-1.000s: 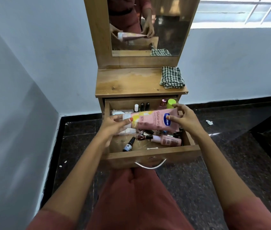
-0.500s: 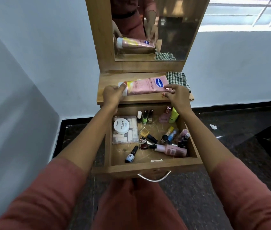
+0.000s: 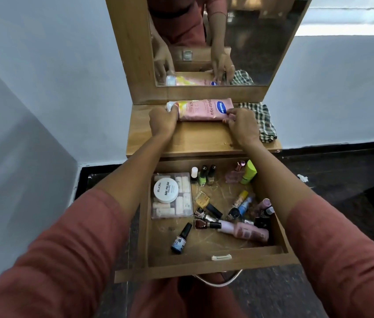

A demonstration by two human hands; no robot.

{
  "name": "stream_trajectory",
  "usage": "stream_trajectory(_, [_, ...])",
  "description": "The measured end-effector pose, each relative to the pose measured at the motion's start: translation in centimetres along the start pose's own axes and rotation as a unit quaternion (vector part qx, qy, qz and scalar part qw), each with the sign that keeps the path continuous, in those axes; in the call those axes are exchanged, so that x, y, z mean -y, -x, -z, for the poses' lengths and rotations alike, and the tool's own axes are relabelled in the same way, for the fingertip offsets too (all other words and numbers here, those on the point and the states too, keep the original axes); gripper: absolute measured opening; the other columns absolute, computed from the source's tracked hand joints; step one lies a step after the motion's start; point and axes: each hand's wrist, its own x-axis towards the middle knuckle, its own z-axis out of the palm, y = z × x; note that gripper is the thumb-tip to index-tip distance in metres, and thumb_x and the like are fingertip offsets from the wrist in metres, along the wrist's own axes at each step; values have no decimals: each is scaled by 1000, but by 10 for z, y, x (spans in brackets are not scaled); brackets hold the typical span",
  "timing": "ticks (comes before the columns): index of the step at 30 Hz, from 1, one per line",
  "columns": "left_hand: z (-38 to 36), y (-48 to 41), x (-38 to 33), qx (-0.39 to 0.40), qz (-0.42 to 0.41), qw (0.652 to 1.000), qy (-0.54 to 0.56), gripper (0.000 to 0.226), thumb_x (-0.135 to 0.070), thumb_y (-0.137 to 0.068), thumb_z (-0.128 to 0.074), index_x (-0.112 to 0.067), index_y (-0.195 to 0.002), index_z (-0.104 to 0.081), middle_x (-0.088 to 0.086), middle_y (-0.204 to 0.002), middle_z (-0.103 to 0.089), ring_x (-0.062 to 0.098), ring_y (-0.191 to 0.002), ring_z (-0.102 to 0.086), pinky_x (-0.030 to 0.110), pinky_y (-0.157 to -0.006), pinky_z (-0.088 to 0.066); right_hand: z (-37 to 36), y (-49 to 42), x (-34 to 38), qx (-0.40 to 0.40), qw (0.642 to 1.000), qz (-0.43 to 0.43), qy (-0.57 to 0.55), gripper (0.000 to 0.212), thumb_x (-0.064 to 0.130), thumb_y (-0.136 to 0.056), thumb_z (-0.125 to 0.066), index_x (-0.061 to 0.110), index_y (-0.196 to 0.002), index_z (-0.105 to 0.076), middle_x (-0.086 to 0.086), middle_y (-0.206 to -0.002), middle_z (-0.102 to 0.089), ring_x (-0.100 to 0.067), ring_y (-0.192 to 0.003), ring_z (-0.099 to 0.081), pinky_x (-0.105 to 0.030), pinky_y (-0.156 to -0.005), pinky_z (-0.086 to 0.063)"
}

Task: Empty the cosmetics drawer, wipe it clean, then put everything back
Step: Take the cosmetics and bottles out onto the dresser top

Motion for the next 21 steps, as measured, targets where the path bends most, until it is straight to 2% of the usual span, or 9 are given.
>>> stream_trajectory(5, [-9,-8,-1,5,-29,1000,-1,32,-25,-91,-52,3,-94,-67,15,-94,-69,19,-76,-59,26,-59,-36,-8,-3,-4,4,999,7,40,33,17,-93,-51,3,-122,-56,-19,-117,-60,-32,-109,-53,-37,-88,-45])
stream_trajectory(9, [-12,-8,0,4,-28,1000,10,31,-23,-91,-52,4,-91,-66,5,-74,-62,12,-63,-50,17,-46,-28,-9,-5,-5,14,998,15,66,34,17,-91,-53,3,-122,-56,-18,-121,-57,-31,-113,-50,-38,-92,-43])
stream_trajectory(12, [-14,-6,3,-1,-14,1000,13,30,-25,-91,-53,2,-87,-65,4,-76,-58,12,-65,-50,14,-45,-30,-5,-1,-5,17,998,18,51,35,14,-90,-53,1,-122,-55,-18,-124,-54,-31,-114,-49,-36,-95,-42])
stream_trajectory(15, [-11,-2,6,-16,-14,1000,16,31,-24,-90,-55,-5,-66,-52,-1,-61,-46,10,-57,-43,7,-41,-34,2,8,-6,-3,999,27,21,33,10,-91,-51,0,-122,-54,-18,-127,-53,-30,-116,-48,-34,-97,-41])
stream_trajectory(19, [-2,13,10,-39,-39,998,27,43,-15,-91,-53,-16,-53,-32,-6,-58,-35,2,-53,-33,9,-47,-33,8,27,-7,-20,999,49,-1,31,8,-90,-52,1,-120,-57,-15,-123,-56,-27,-114,-49,-30,-96,-41])
stream_trajectory(21, [5,28,11,-41,-62,997,24,43,-11,-90,-52,-23,-55,-30,-11,-60,-33,-1,-56,-32,3,-52,-33,10,41,-6,-22,998,54,-21,27,7,-90,-52,0,-115,-60,-16,-118,-58,-27,-111,-51,-30,-94,-42])
